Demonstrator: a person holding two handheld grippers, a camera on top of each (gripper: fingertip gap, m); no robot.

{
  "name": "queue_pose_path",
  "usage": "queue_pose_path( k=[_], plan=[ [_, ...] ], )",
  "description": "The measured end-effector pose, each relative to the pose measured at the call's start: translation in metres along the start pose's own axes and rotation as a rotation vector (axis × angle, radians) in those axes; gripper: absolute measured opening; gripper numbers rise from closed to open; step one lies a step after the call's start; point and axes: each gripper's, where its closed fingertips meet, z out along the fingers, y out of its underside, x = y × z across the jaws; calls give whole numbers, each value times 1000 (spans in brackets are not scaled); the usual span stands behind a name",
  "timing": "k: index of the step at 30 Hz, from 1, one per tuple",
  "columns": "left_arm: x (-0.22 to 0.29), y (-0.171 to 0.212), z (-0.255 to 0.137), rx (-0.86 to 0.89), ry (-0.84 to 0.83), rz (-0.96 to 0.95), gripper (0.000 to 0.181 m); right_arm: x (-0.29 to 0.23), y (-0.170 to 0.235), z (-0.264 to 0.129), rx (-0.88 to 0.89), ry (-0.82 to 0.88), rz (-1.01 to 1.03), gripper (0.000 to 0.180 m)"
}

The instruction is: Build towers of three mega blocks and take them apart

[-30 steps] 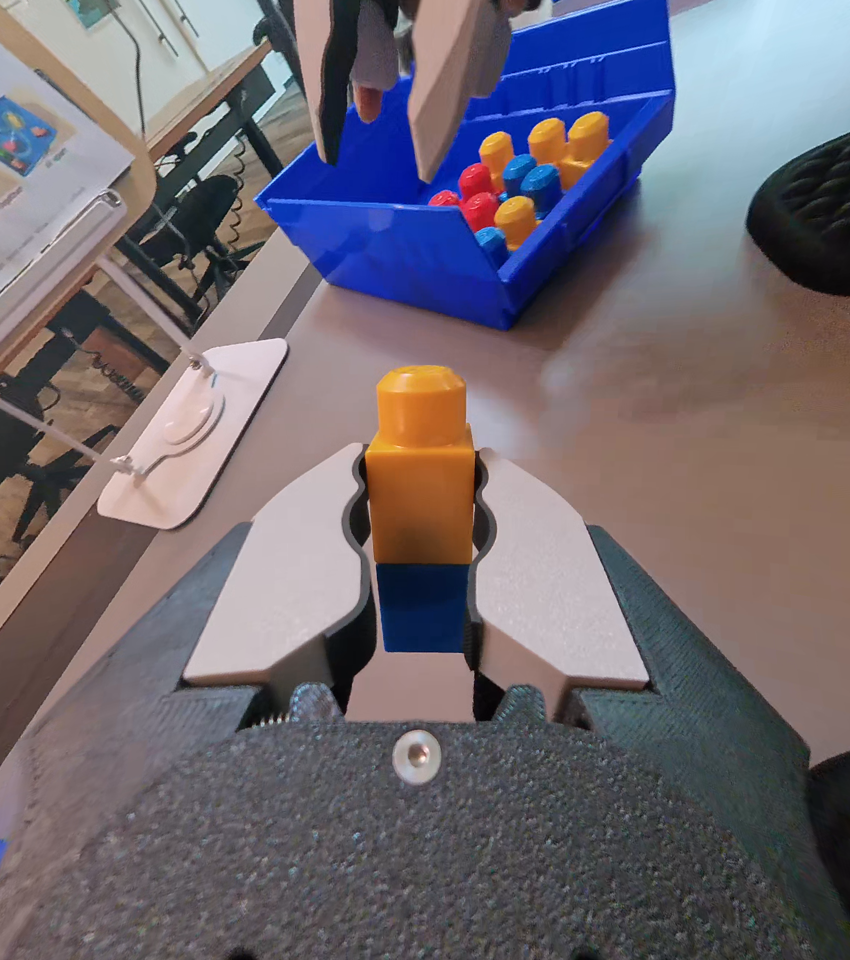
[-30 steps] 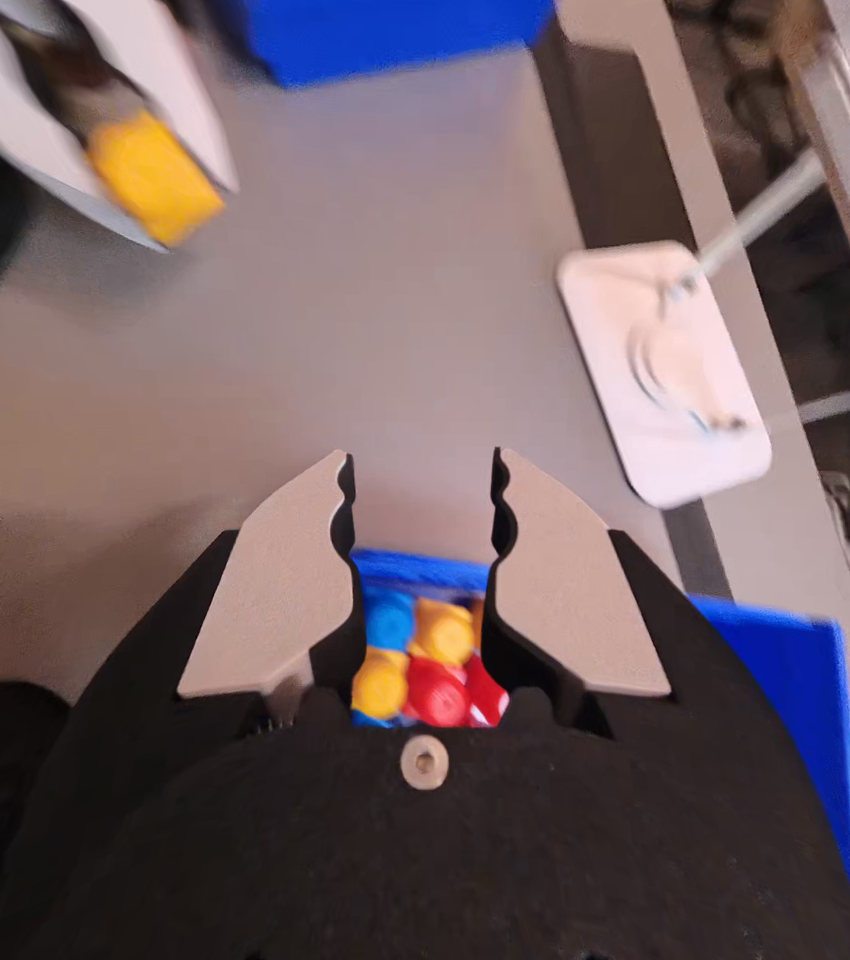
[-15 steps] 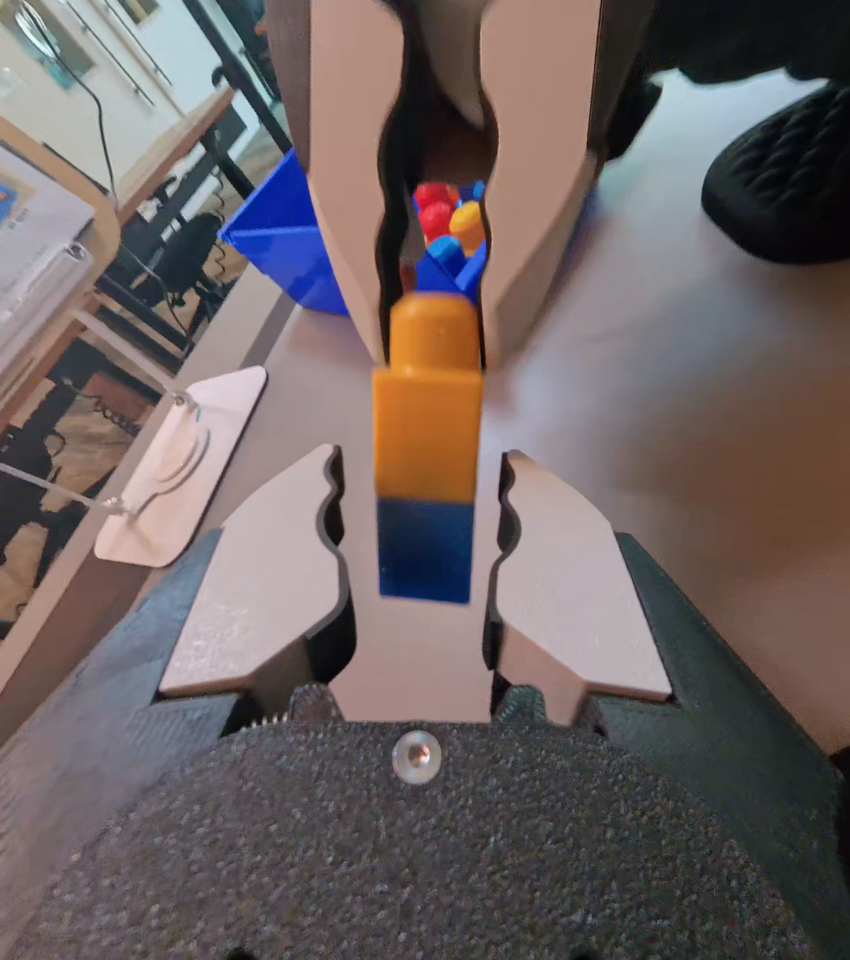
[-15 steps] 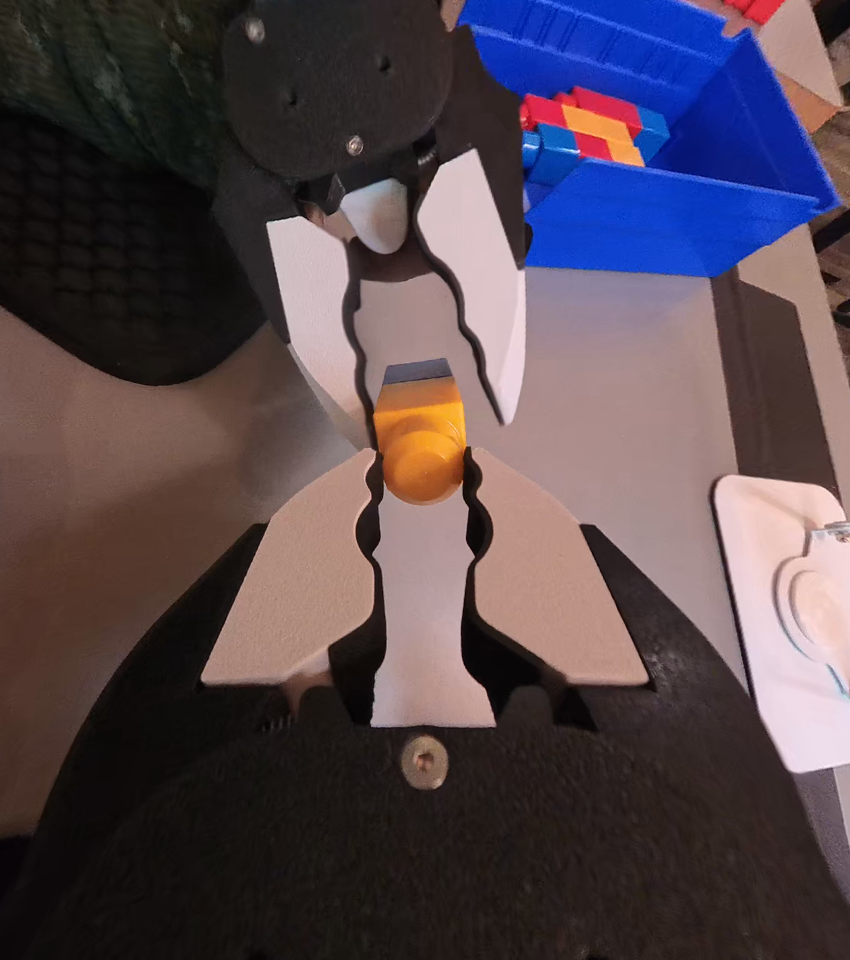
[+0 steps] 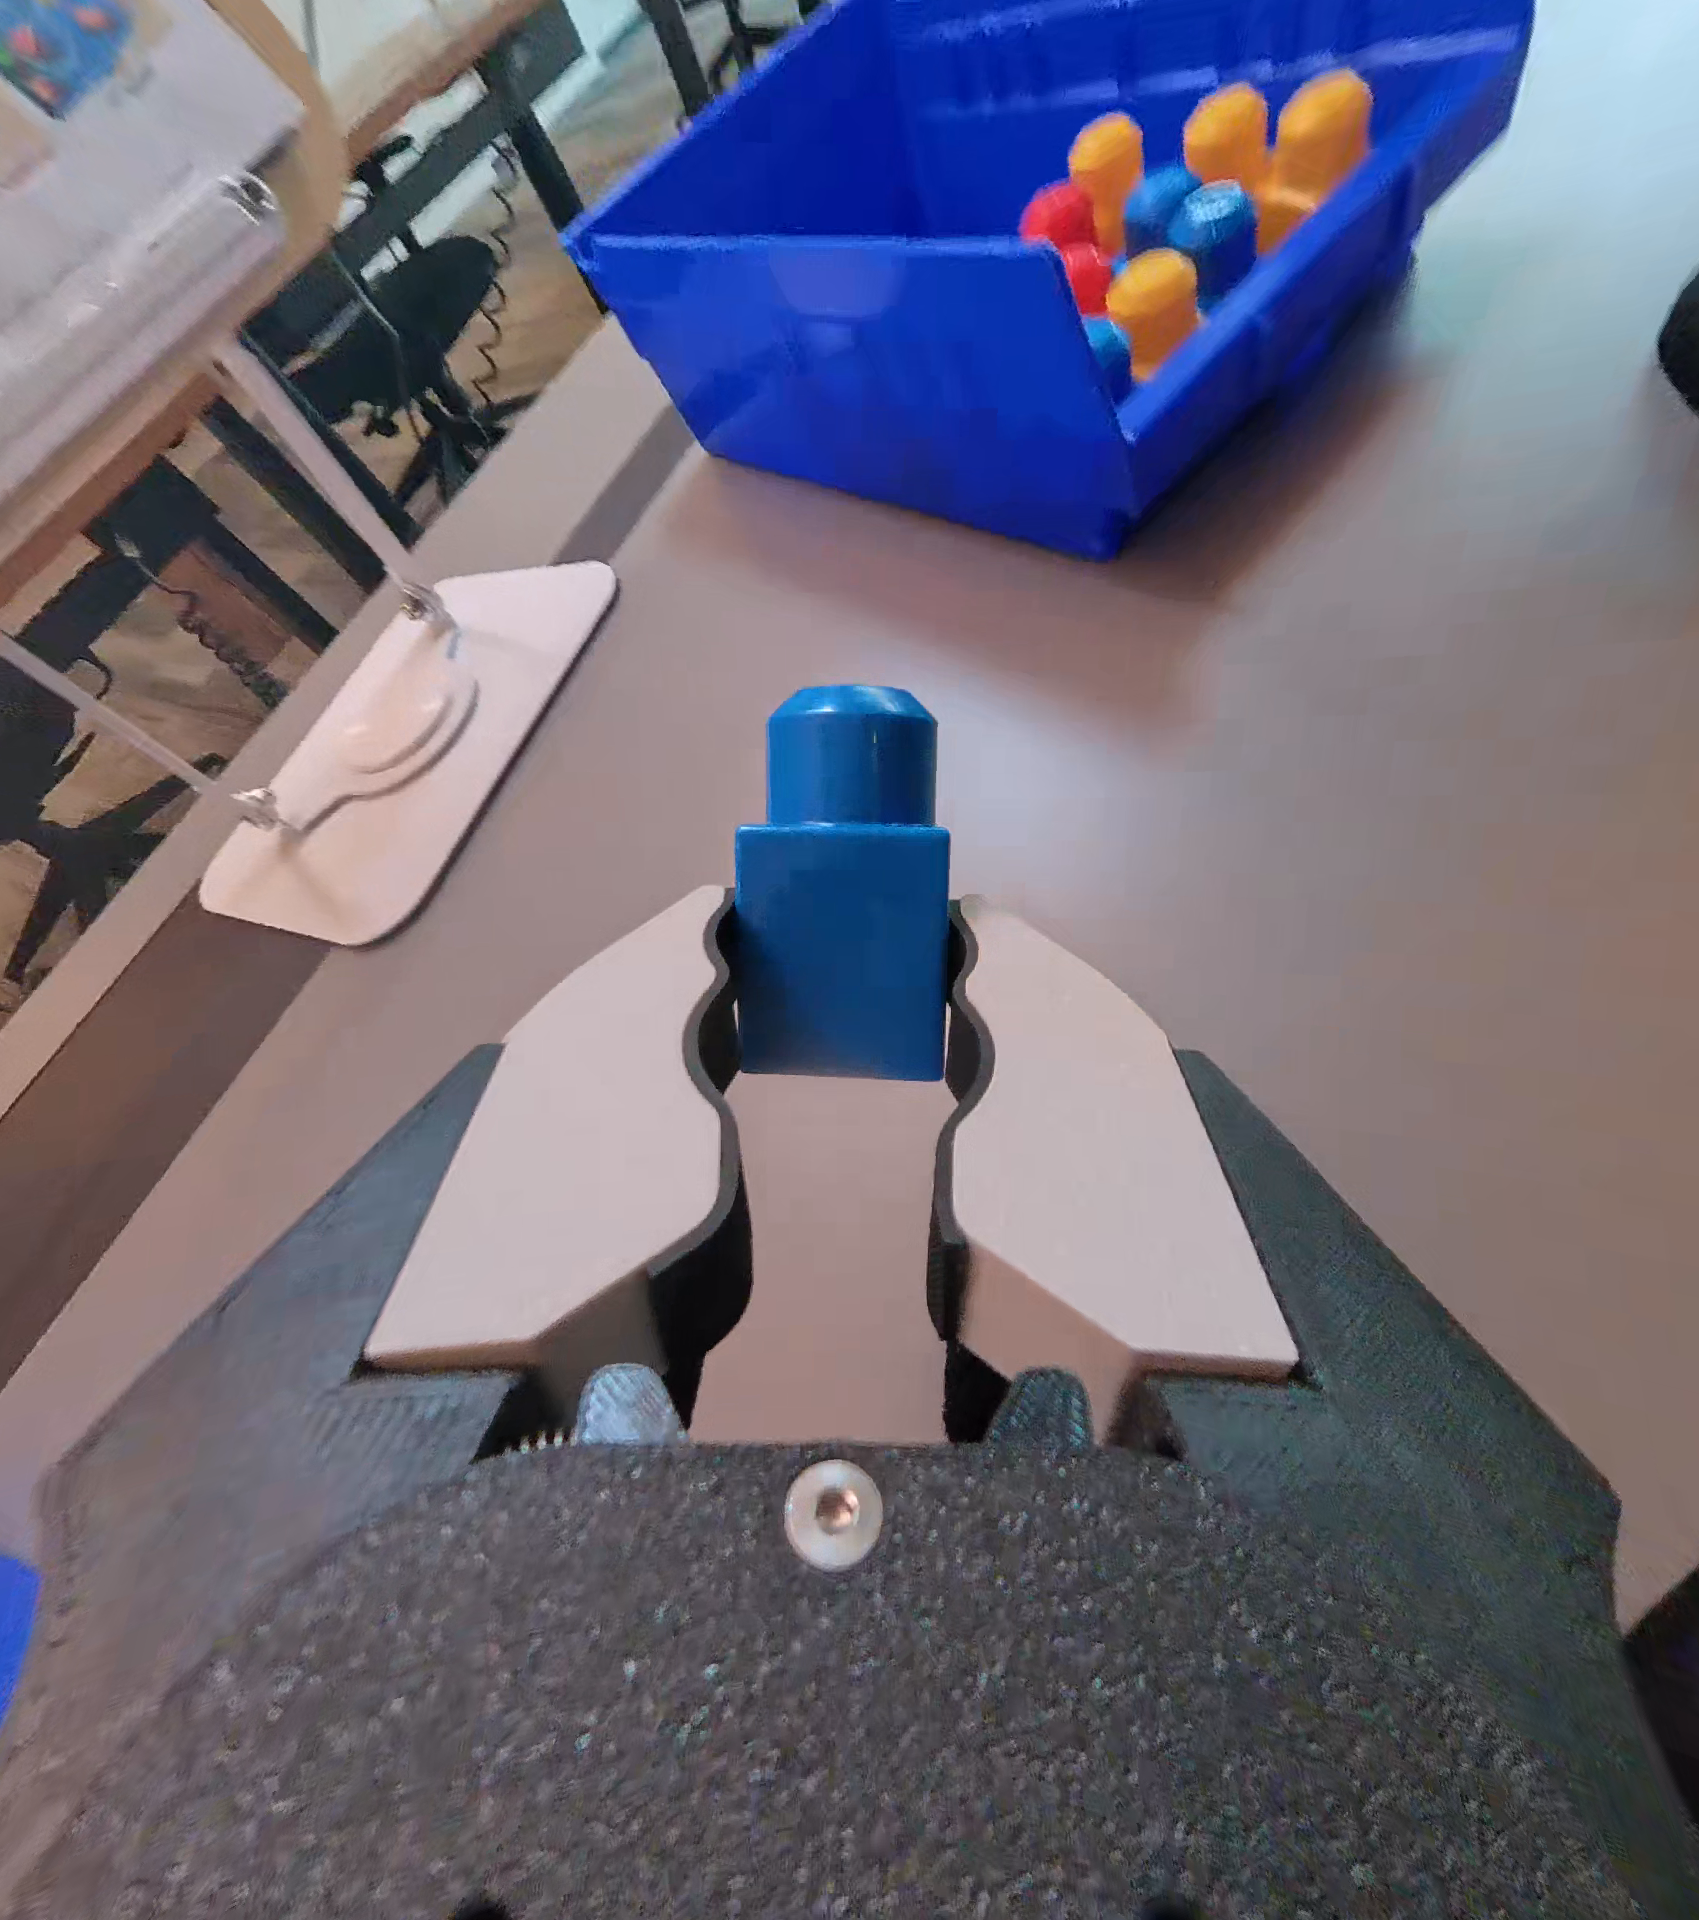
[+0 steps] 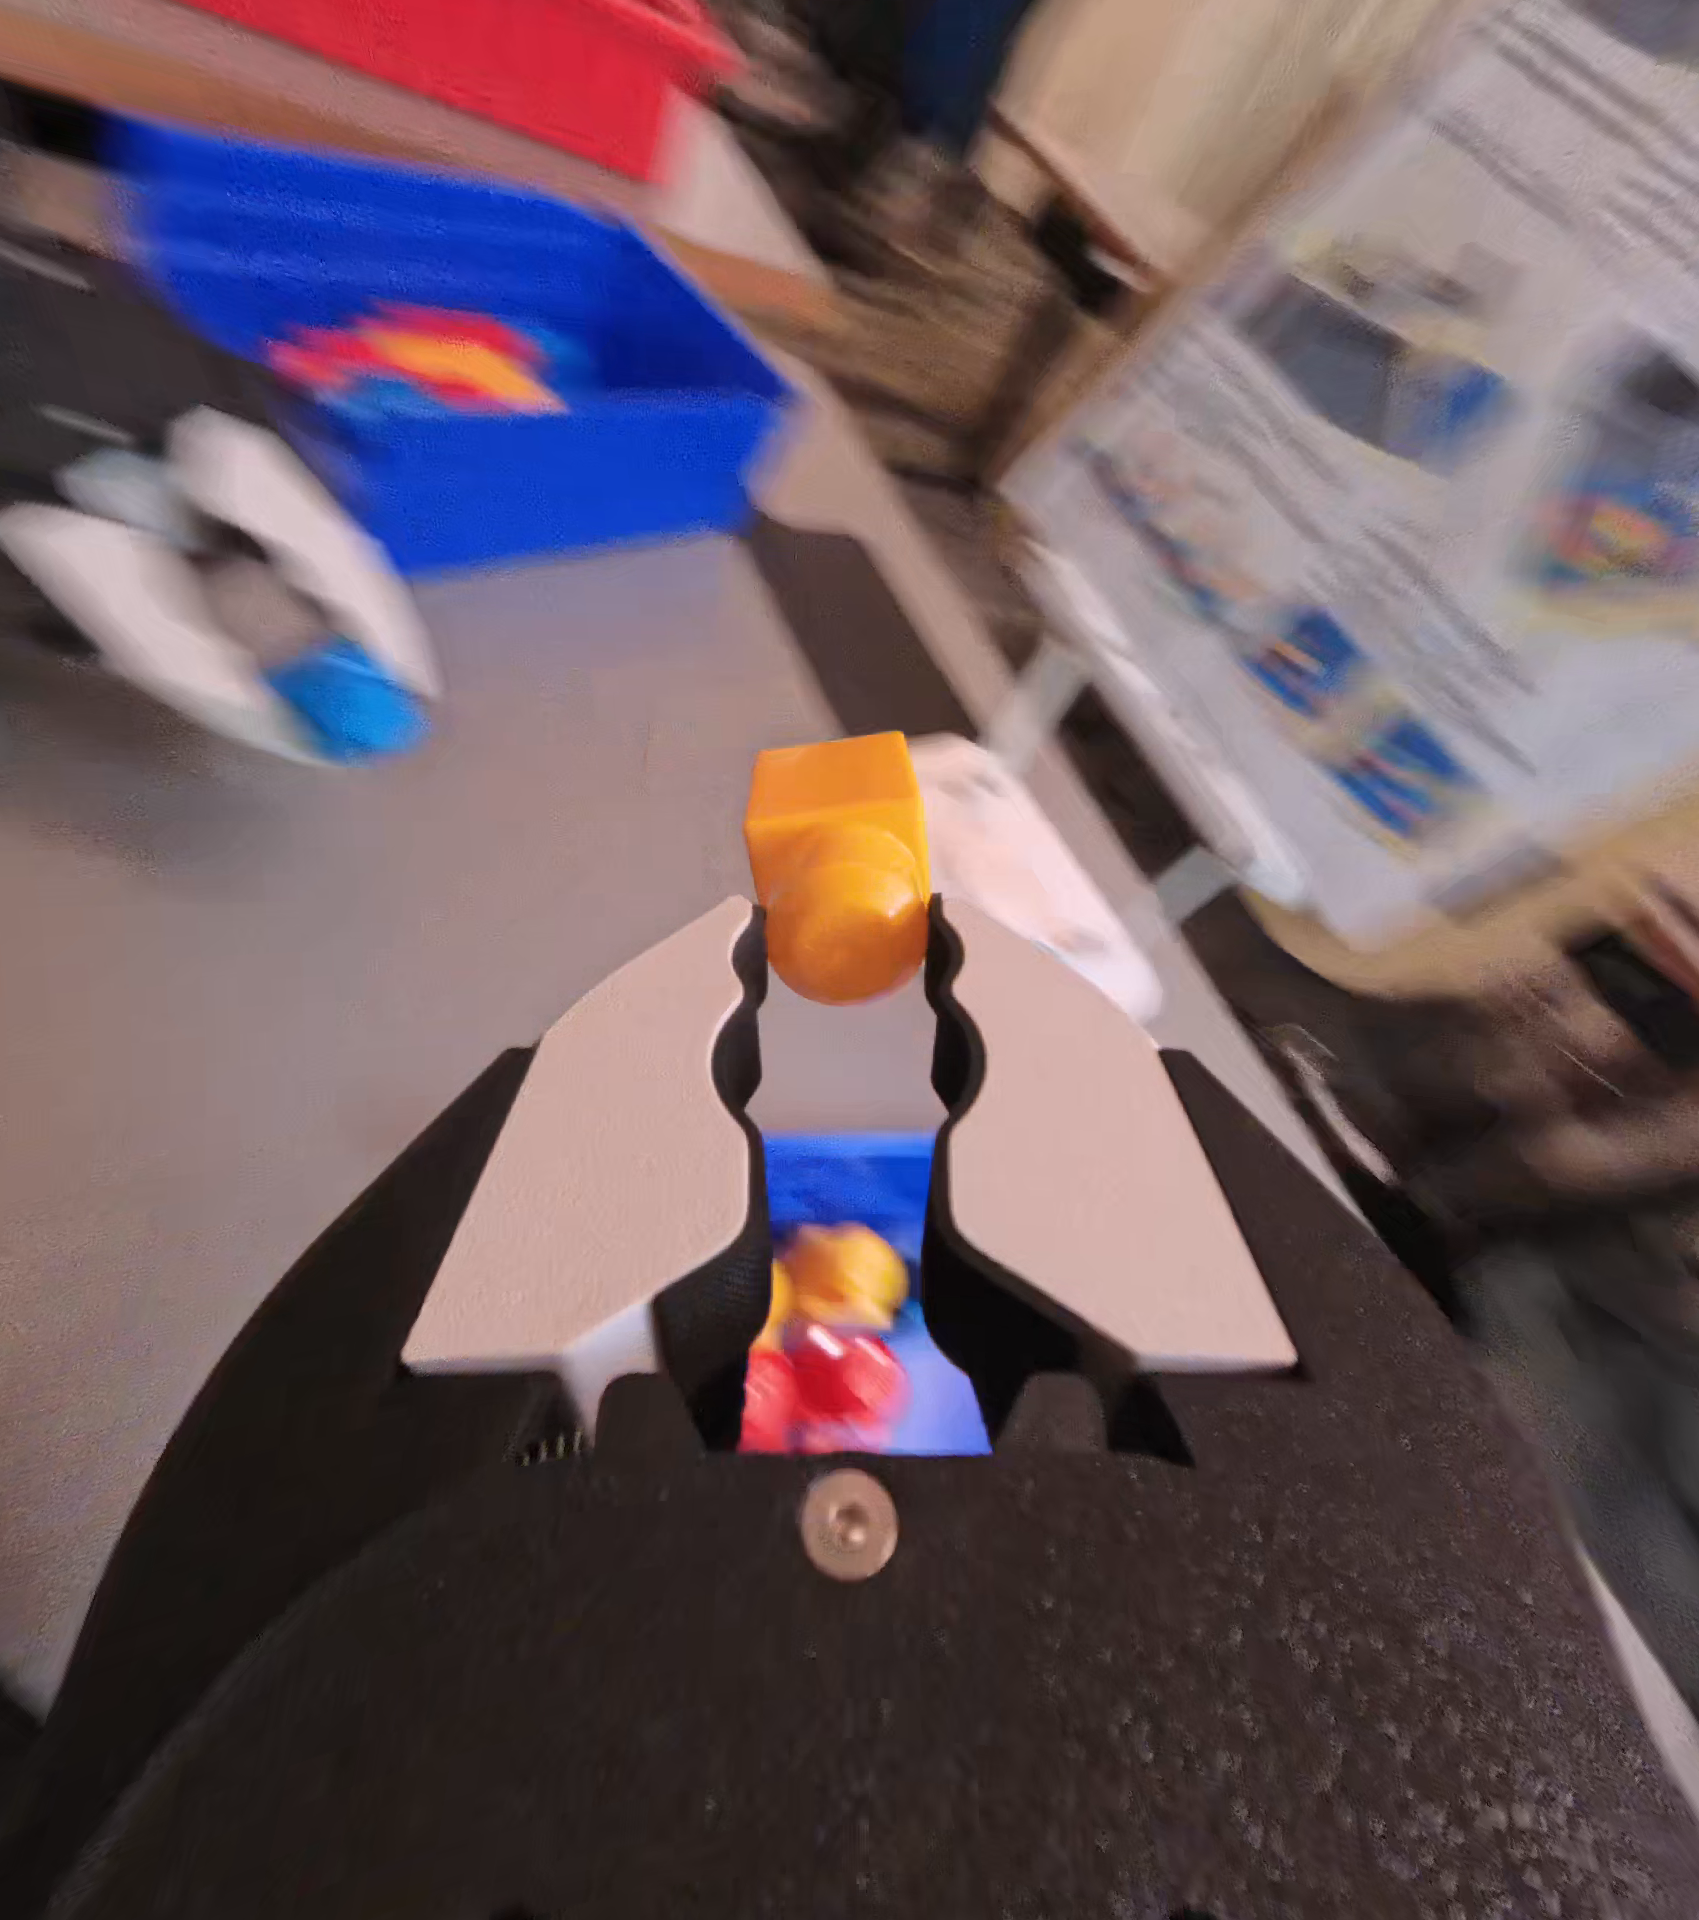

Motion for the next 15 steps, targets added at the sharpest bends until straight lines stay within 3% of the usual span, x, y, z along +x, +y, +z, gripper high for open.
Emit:
queue_pose_path(
  k=[2,5,10,15],
  plan=[
    [-3,-6,0,30,-16,-18,36,49,40,-10,-189,204,26,29],
    [-2,-3,2,25,-32,-2,36,78,108,-5,-504,248,71,29],
    [4,2,6,2,-17,14,36,71,190,12,-935,-1,181,30],
    [7,3,6,1,-6,18,36,50,220,25,-1101,-218,269,30]
  ],
)
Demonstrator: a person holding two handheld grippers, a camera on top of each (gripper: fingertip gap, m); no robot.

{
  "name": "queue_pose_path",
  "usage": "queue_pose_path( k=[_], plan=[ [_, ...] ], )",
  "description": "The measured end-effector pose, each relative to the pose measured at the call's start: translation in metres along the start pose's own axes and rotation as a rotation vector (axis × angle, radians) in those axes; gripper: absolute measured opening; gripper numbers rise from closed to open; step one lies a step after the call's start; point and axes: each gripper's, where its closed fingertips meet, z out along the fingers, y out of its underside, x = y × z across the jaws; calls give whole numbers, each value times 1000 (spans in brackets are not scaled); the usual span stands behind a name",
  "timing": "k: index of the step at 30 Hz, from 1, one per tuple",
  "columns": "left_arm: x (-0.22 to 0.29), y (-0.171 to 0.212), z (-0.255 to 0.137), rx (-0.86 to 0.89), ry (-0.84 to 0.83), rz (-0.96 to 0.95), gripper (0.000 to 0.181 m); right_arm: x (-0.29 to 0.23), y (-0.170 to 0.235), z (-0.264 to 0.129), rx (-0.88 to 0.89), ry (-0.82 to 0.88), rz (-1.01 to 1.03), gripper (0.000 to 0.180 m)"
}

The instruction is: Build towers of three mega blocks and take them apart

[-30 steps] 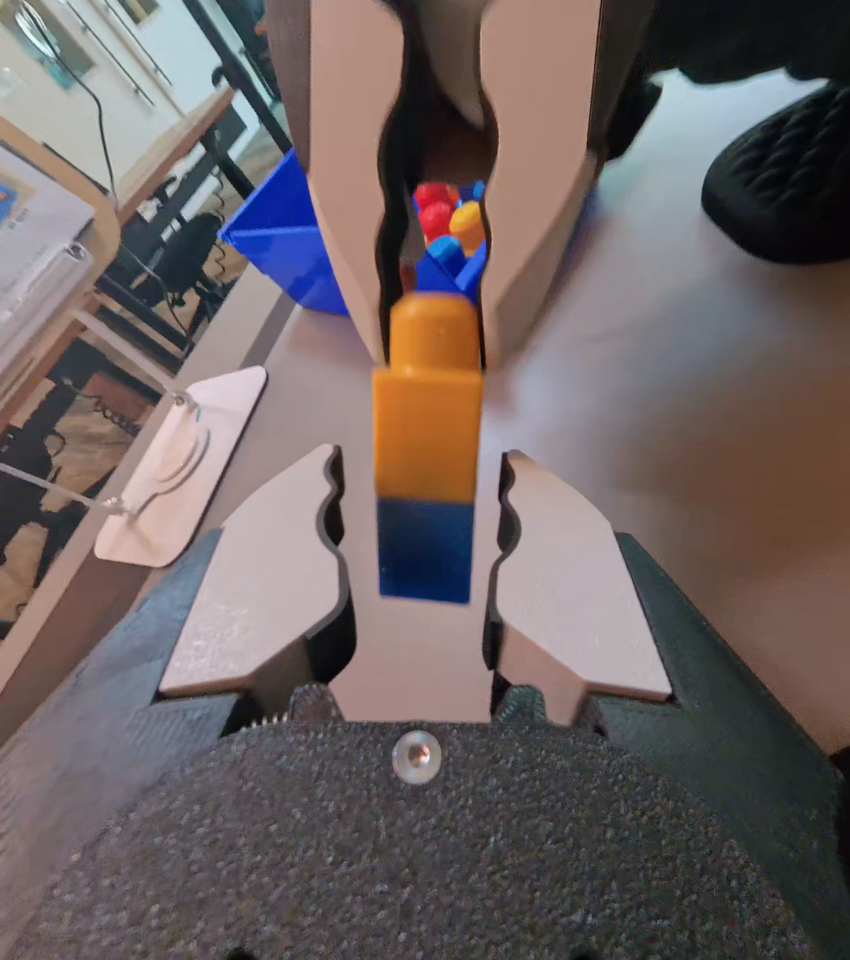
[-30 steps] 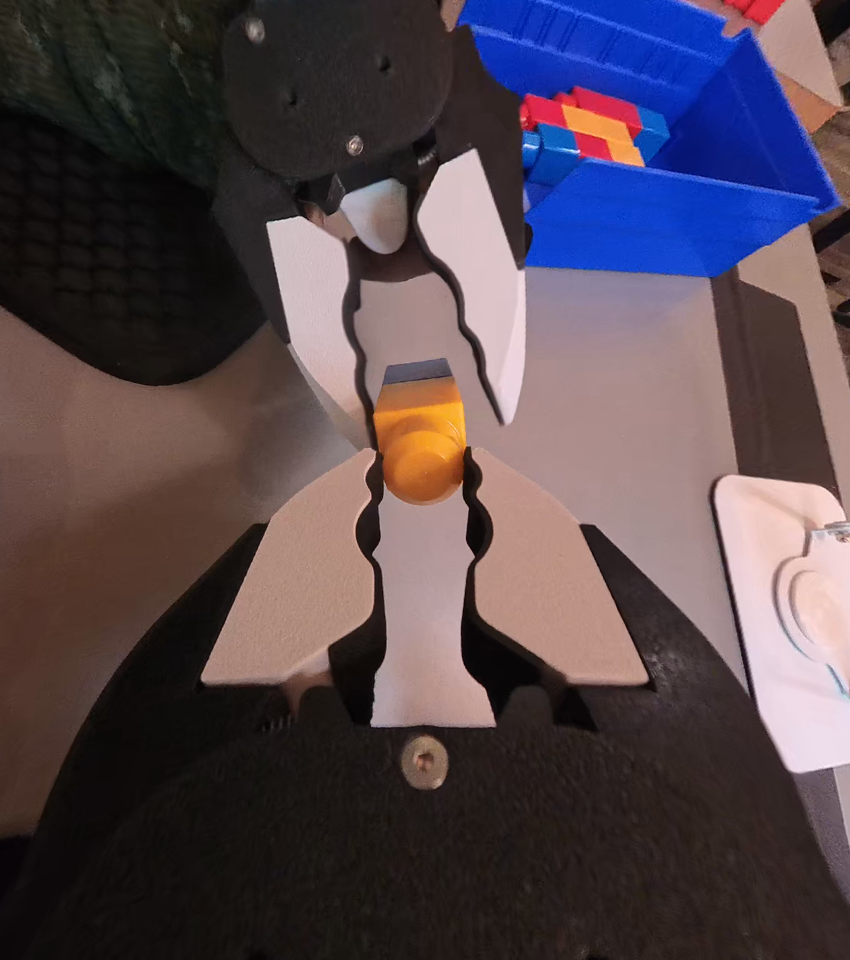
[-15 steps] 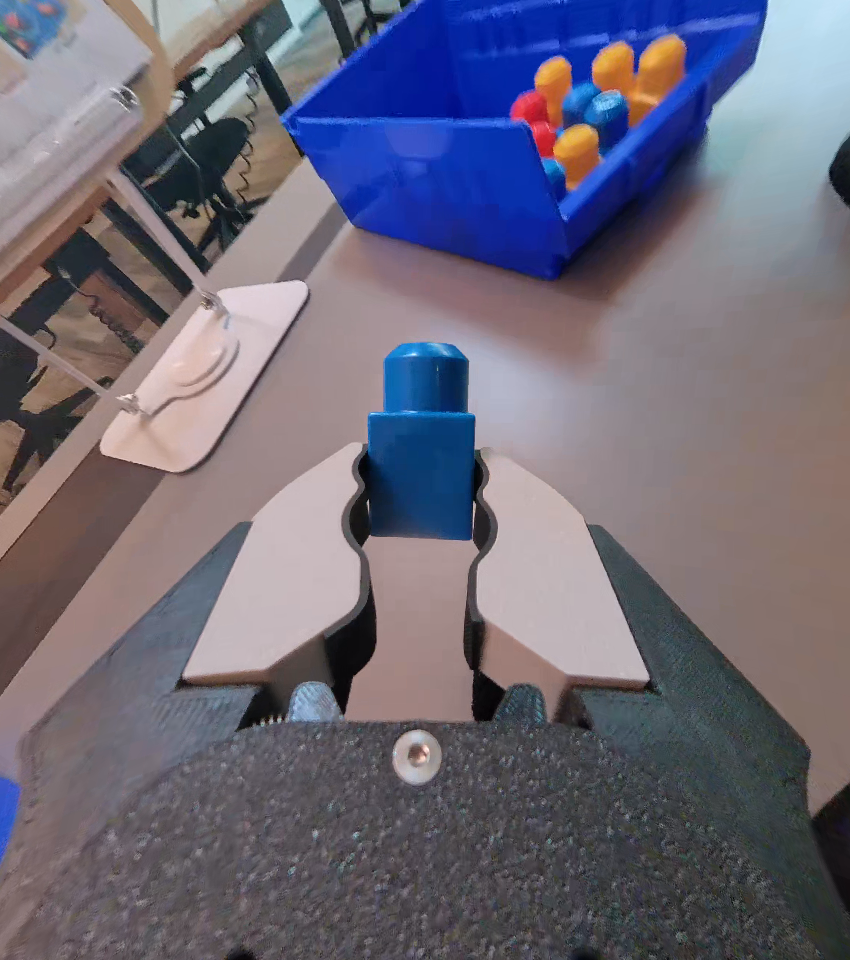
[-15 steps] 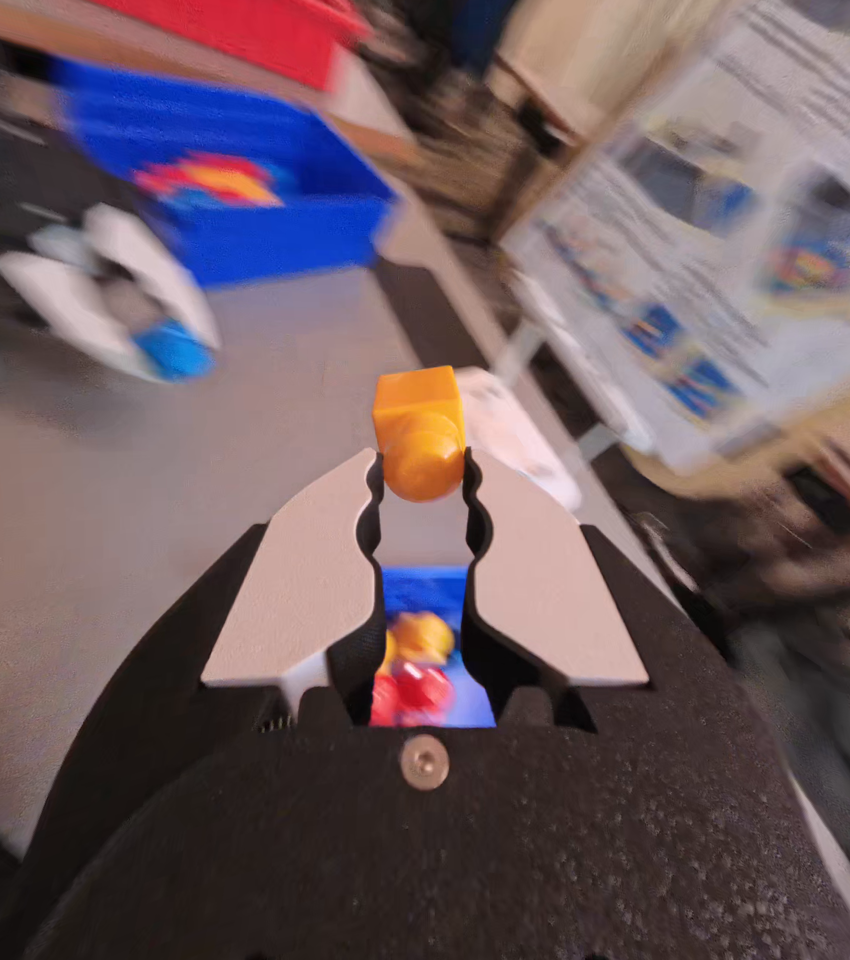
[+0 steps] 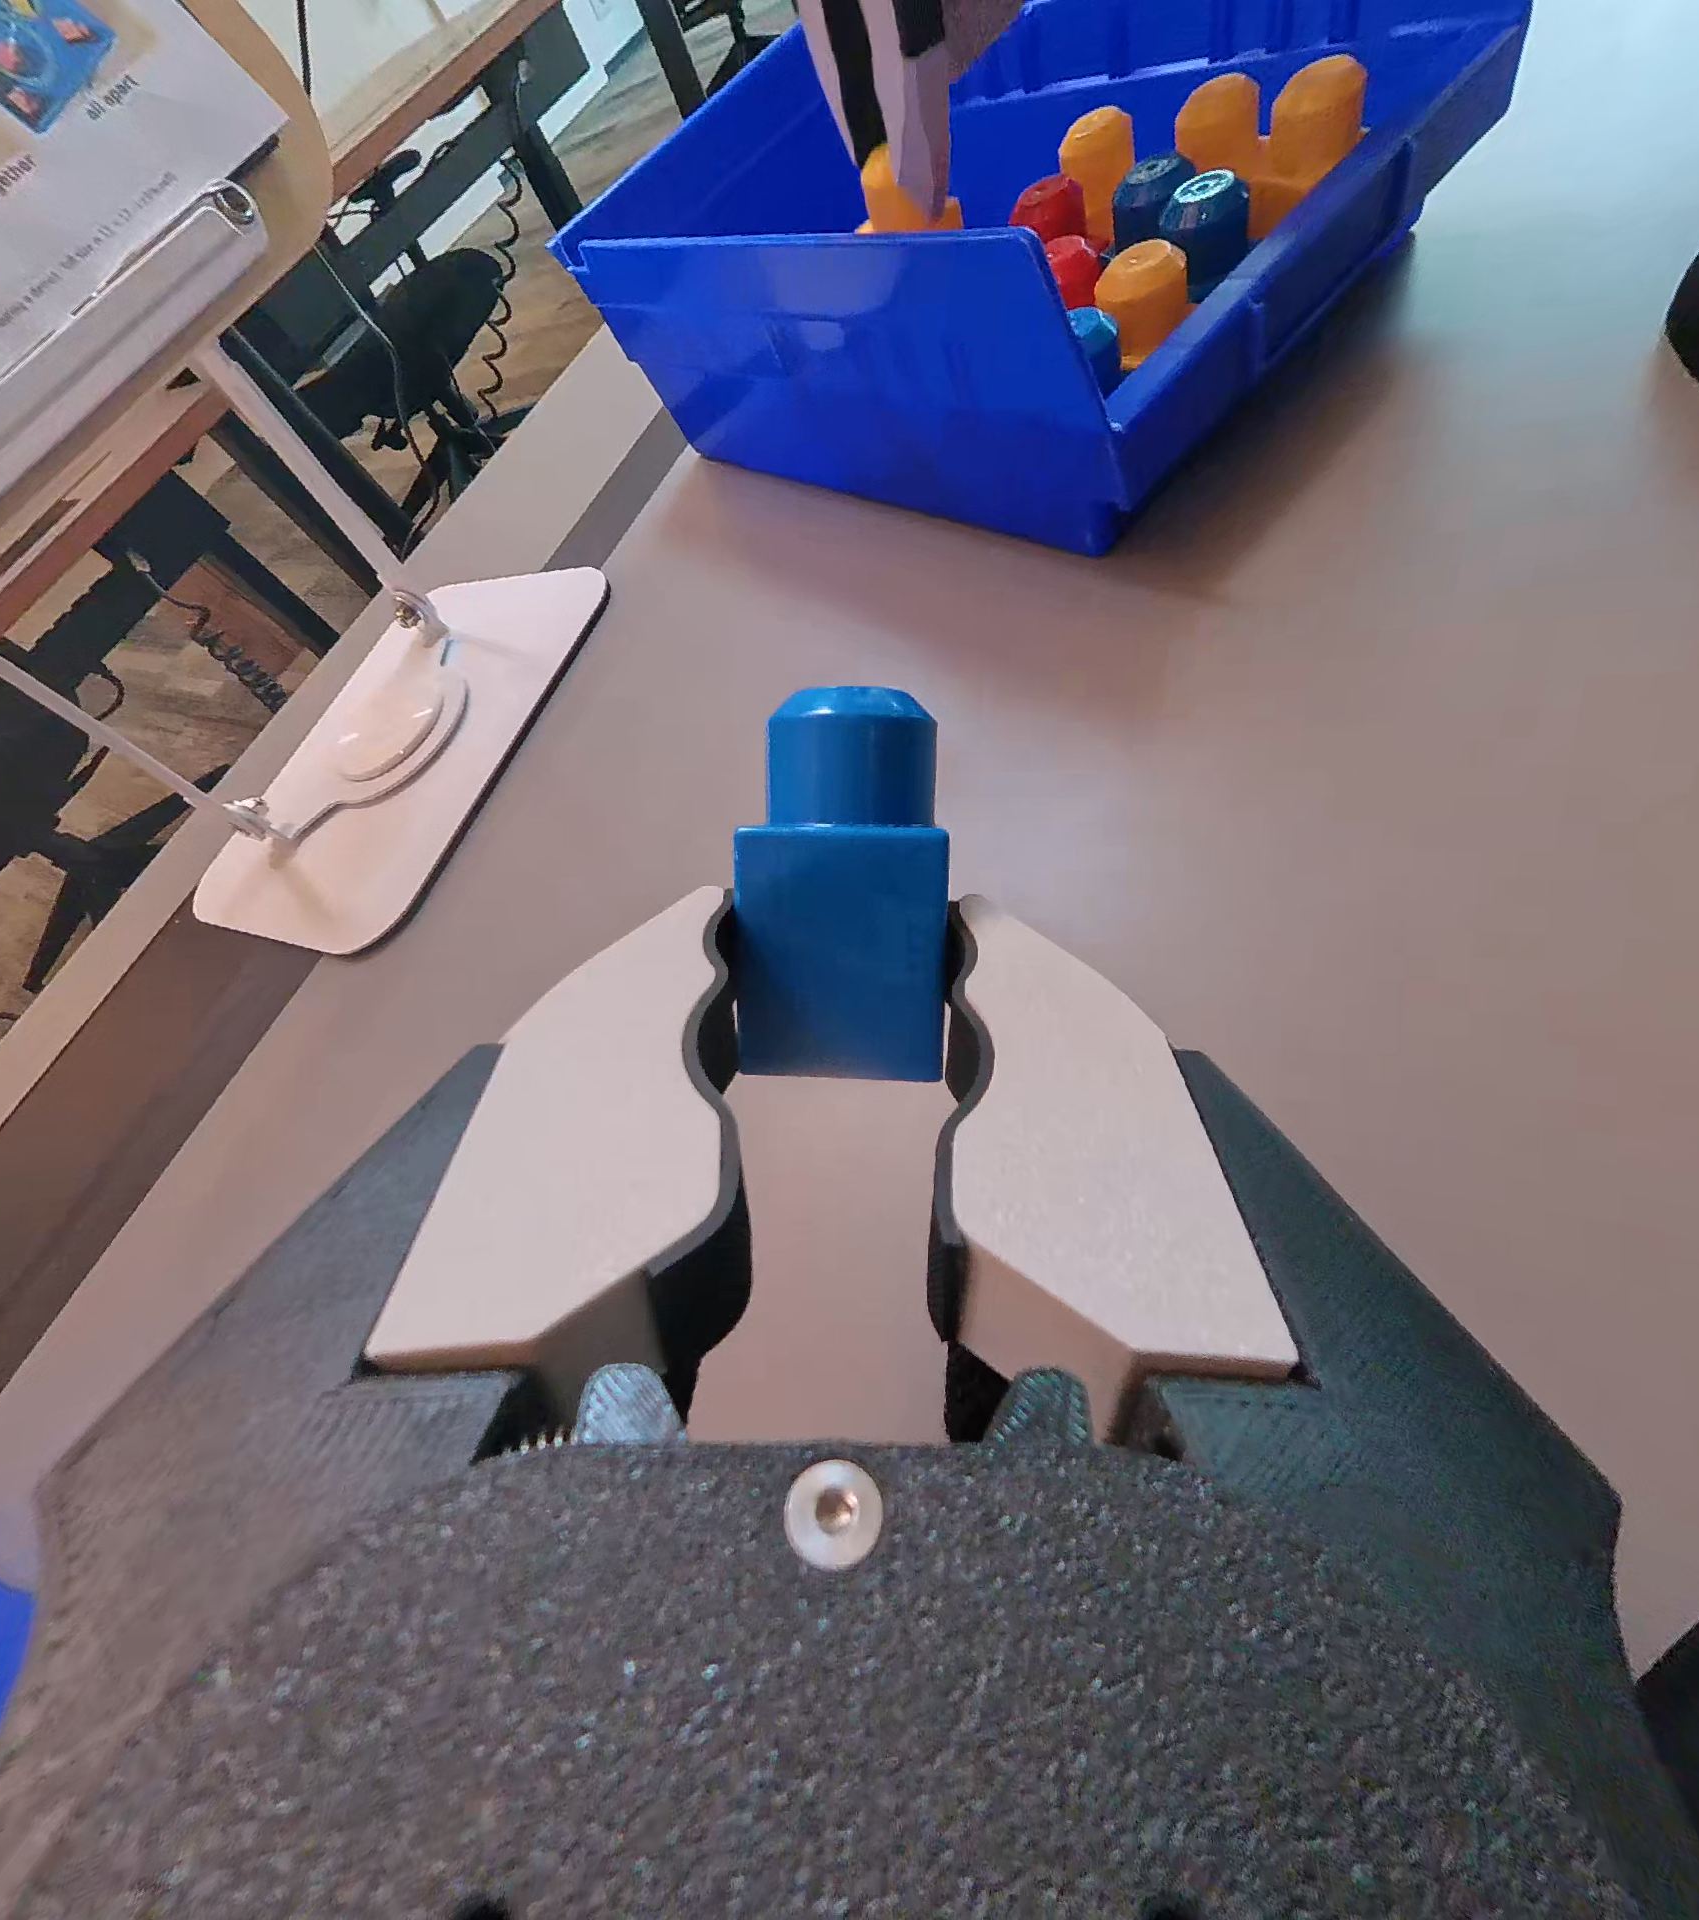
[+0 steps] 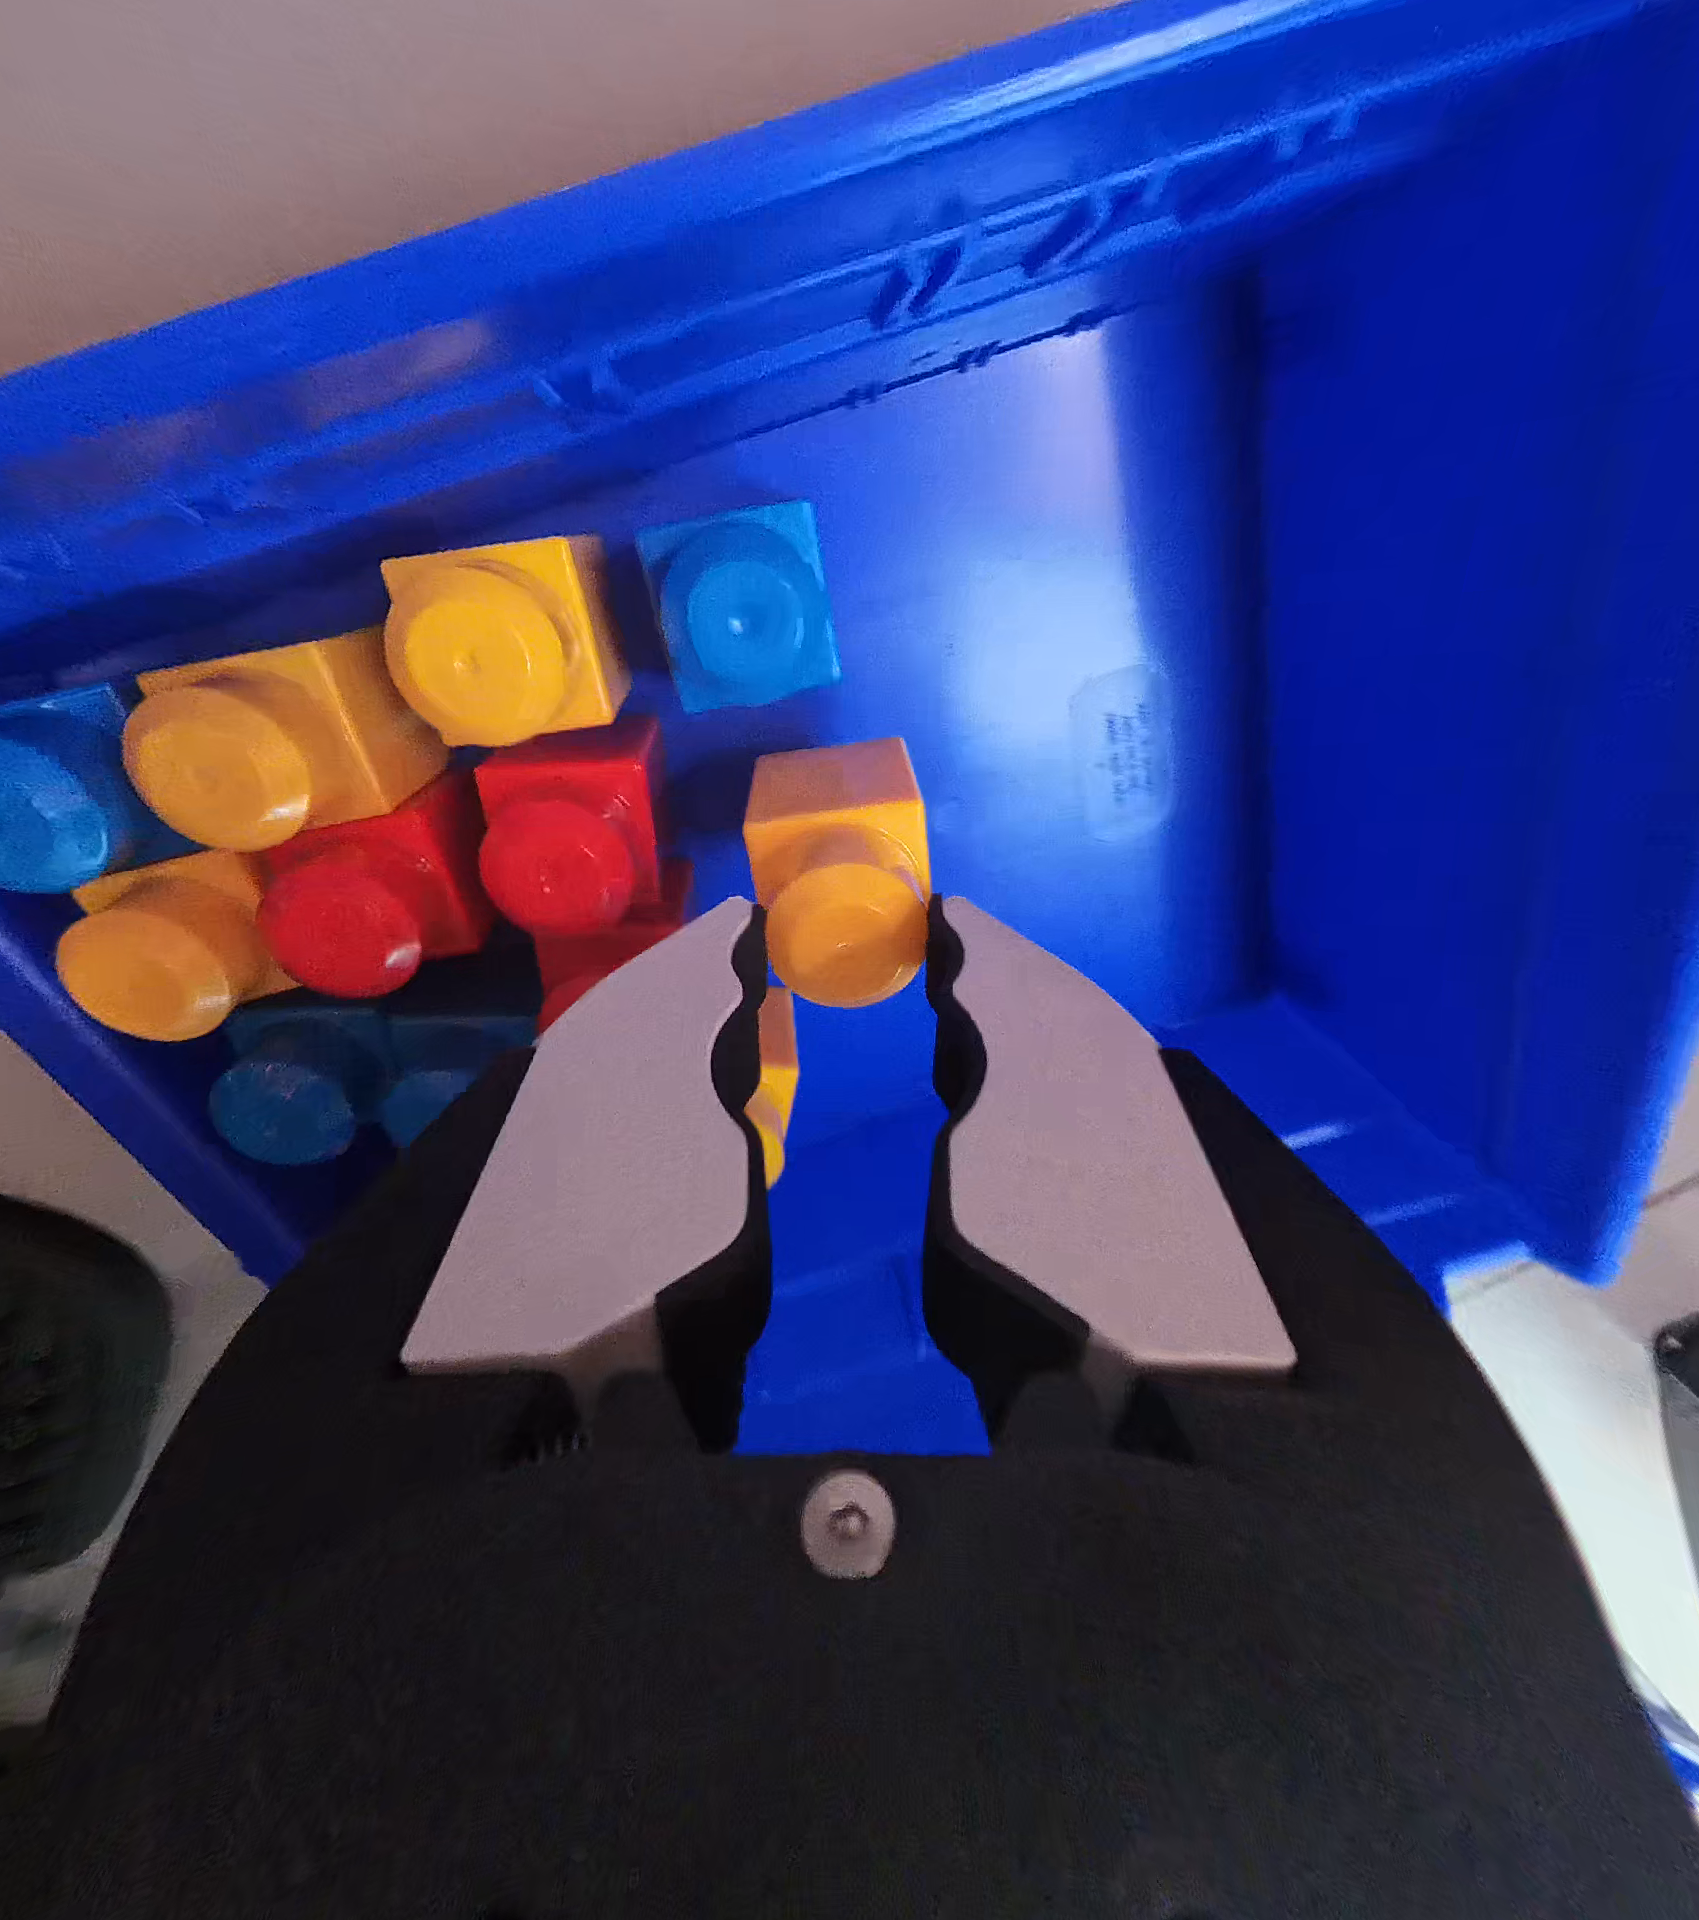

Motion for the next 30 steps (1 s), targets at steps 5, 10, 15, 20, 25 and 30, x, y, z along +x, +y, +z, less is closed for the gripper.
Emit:
queue_pose_path(
  k=[5,10,15,20,25,30],
  plan=[
    [4,0,1,-5,10,10,36,-6,-5,19,-43,-81,-8,30],
    [5,-4,1,13,13,7,36,-6,-12,20,53,-77,4,44],
    [11,-17,0,66,40,-16,36,-23,-52,-32,411,50,-87,49],
    [27,-34,-2,142,104,-34,36,-122,-79,-82,682,-24,-348,49],
    [46,-44,-1,167,151,0,36,-242,-91,-93,813,-195,-634,49],
    [59,-46,1,176,188,21,36,-294,-103,-82,855,-232,-749,39]
  ],
)
